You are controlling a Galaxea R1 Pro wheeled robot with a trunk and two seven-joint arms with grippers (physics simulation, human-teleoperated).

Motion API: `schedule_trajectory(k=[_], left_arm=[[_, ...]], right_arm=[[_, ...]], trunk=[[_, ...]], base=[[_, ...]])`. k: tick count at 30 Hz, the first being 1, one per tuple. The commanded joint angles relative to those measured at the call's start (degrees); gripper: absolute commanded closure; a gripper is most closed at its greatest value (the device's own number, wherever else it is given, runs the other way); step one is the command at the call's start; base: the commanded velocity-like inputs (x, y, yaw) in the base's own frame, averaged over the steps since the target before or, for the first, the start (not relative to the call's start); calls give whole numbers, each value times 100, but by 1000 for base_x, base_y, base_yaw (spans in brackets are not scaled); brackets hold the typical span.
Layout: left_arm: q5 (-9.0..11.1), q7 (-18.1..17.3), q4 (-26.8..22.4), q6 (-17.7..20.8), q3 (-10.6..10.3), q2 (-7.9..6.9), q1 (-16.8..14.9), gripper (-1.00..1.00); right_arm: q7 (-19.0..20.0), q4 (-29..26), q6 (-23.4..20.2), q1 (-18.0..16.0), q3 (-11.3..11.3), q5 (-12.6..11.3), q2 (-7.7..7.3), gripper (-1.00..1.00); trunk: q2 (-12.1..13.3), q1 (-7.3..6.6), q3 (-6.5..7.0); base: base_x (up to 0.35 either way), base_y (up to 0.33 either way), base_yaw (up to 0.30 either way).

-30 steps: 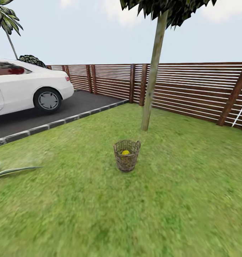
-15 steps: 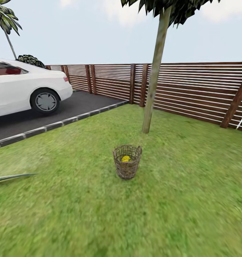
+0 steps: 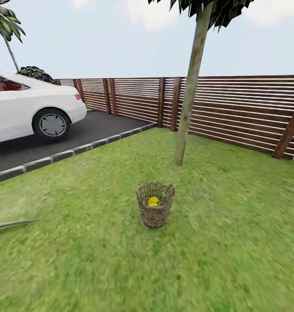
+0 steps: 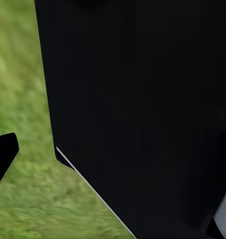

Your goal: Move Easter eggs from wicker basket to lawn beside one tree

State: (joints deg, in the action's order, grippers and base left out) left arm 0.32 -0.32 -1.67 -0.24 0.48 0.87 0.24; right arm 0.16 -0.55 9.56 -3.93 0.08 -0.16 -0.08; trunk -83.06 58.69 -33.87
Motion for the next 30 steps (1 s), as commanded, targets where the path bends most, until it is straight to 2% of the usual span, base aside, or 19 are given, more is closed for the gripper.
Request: schedule_trajectory(k=[1, 13, 21, 25, 26, 29, 30], left_arm=[[3, -3, -11, -2, 5, 0, 3, -100], [3, -3, -10, -2, 5, 0, 3, -100], [1, -3, -20, -11, -4, 9, 3, -100], [3, 8, -51, -6, -4, 11, 3, -100], [6, 18, -100, 0, -2, 7, 3, -100], [11, 55, -369, 75, 73, -6, -29, -100], [11, 66, -424, 92, 100, -6, -38, -100]], right_arm=[[2, 8, 19, -3, 1, -2, -1, -100], [2, 11, 19, -3, 1, 11, -1, -100], [0, 13, -30, -3, 29, 70, 36, -100], [12, 0, -103, -3, 88, 305, 29, -100], [12, -17, -178, -9, 115, 434, 26, -100], [6, -99, -820, -99, 154, 826, 26, -100], [5, -135, -982, -134, 157, 880, 26, -100]], trunk=[[-2, 3, -4], [-2, 3, -4], [-2, 3, -4], [-2, 3, -4], [-2, 3, -4], [-2, 3, -4], [-2, 3, -4]], base=[[340, 0, 0], [340, 0, 0], [44, 0, 0], [2, 0, 0], [0, 0, 0], [0, 0, 0], [0, 0, 0]])
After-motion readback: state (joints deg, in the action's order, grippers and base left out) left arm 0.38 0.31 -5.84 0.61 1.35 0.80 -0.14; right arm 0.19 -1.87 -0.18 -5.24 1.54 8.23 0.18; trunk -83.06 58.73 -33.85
